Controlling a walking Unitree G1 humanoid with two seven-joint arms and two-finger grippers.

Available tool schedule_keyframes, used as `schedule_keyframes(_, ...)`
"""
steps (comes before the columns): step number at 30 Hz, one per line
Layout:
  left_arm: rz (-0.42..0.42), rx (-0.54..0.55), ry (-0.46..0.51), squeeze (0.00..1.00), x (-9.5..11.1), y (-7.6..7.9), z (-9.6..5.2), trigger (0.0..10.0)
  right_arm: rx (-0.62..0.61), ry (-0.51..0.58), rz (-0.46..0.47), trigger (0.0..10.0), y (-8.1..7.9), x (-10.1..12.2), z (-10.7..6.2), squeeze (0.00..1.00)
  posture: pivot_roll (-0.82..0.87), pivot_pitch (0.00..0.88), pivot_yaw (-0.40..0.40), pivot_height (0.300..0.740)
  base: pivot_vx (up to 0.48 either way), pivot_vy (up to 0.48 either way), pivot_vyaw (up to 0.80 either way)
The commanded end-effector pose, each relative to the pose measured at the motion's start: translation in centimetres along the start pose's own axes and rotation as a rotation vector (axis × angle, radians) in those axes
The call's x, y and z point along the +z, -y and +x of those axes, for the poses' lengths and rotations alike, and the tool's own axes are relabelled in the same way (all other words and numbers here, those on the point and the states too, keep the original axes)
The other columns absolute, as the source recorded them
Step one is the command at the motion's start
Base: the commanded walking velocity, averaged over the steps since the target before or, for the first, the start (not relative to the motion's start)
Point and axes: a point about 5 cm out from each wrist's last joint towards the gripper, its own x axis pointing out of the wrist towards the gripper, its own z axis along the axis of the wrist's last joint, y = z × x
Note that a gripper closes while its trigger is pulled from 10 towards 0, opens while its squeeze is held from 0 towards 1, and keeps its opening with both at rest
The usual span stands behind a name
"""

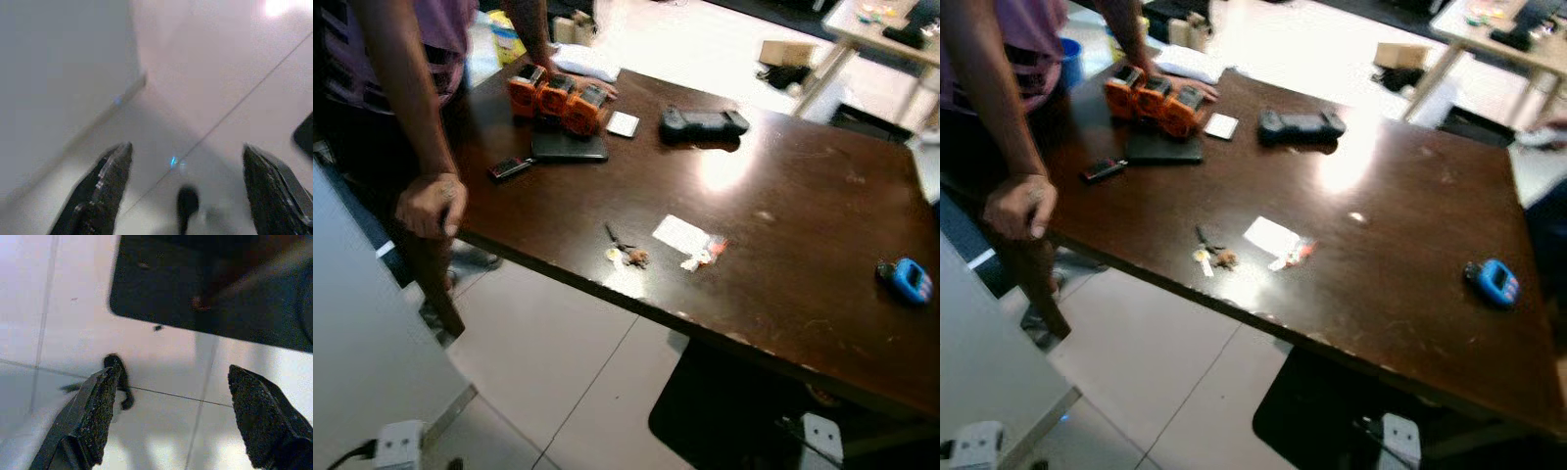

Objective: Hang keys on a hook

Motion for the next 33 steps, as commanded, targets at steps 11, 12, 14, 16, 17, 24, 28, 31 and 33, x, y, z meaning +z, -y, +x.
schedule_keyframes(11,0.039,-0.384,0.312,0.0,5.1,-0.2,-0.7,10.0,0.017,0.005,-0.028,10.0,0.2,0.5,0.0,0.0,0.13,0.064,-0.028,0.74,0.0,0.0,-0.15)
schedule_keyframes(12,0.037,-0.442,0.349,0.0,5.6,0.4,-0.7,10.0,0.023,0.0,-0.031,10.0,0.1,0.4,0.0,0.0,0.13,0.062,-0.029,0.74,0.0,0.0,-0.8)
schedule_keyframes(14,0.037,-0.442,0.349,0.0,5.6,0.4,-0.7,10.0,0.023,0.0,-0.031,10.0,0.1,0.4,0.0,0.0,0.13,0.062,-0.029,0.74,0.0,0.0,-0.8)
schedule_keyframes(16,0.03,-0.507,0.408,0.0,6.4,1.1,-0.8,10.0,0.028,-0.002,-0.033,10.0,0.0,0.4,0.0,0.0,0.13,0.063,-0.029,0.74,0.0,0.0,-0.8)
schedule_keyframes(17,0.03,-0.507,0.408,0.0,6.4,1.1,-0.8,10.0,0.028,-0.002,-0.033,10.0,0.0,0.4,0.0,0.0,0.13,0.063,-0.029,0.74,0.0,0.0,-0.8)
schedule_keyframes(24,0.028,-0.807,0.705,0.0,12.2,5.9,-1.8,10.0,0.044,-0.01,-0.054,10.0,-0.2,0.2,0.0,0.0,0.13,0.061,-0.033,0.74,0.0,0.0,-0.8)
schedule_keyframes(28,0.057,-0.863,0.812,0.0,15.1,8.4,-2.0,10.0,0.059,-0.019,-0.092,10.0,-0.7,0.1,0.1,0.0,0.13,0.057,-0.034,0.74,0.0,0.0,-0.8)
schedule_keyframes(31,0.101,-0.861,0.817,0.0,15.9,10.3,-1.5,10.0,0.07,-0.024,-0.108,10.0,-1.1,0.0,0.2,0.0,0.12,0.053,-0.037,0.74,0.0,0.0,-0.53)
schedule_keyframes(33,0.101,-0.861,0.817,0.0,15.9,10.3,-1.5,10.0,0.07,-0.024,-0.108,10.0,-1.1,0.0,0.2,0.0,0.12,0.053,-0.037,0.74,0.0,0.0,0.0)
